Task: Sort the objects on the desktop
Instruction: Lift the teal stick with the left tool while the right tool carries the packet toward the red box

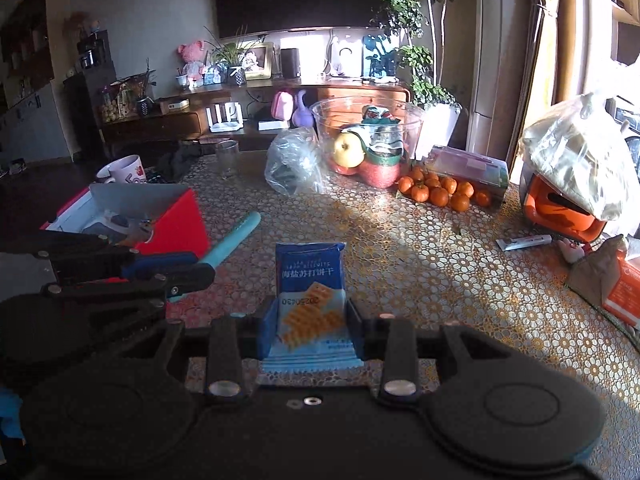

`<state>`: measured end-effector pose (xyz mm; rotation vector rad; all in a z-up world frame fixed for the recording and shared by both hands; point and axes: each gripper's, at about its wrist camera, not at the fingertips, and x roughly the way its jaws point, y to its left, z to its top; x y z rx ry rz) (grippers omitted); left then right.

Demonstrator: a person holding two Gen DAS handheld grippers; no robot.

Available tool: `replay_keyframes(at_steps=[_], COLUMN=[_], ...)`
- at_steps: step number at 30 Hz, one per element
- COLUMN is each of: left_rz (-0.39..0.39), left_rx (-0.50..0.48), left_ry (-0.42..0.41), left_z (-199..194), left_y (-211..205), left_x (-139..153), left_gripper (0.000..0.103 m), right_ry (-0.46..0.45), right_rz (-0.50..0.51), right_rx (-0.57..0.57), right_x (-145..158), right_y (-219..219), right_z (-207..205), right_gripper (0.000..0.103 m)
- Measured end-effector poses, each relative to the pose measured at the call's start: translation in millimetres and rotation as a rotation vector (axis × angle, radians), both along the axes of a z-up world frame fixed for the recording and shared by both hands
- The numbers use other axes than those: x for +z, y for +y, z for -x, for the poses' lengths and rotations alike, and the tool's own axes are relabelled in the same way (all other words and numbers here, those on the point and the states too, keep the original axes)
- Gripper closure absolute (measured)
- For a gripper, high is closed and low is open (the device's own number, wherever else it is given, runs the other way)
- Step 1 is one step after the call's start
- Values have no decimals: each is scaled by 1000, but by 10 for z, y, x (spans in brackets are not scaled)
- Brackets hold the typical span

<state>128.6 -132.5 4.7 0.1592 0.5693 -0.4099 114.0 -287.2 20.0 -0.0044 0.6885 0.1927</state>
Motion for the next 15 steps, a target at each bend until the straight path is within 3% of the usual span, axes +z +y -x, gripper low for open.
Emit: replay_keyframes(at_steps=[15], left_rz=[-8], left_rx=[135], left_ry=[-22], left_z=[246], left_y=[1117], left_x=[147], left_gripper=[94], right_ry=[-26], right_rz=[-5], right_rx=[163], right_x=[144], right_y=[1091], right_z=[-21], right_gripper=[67])
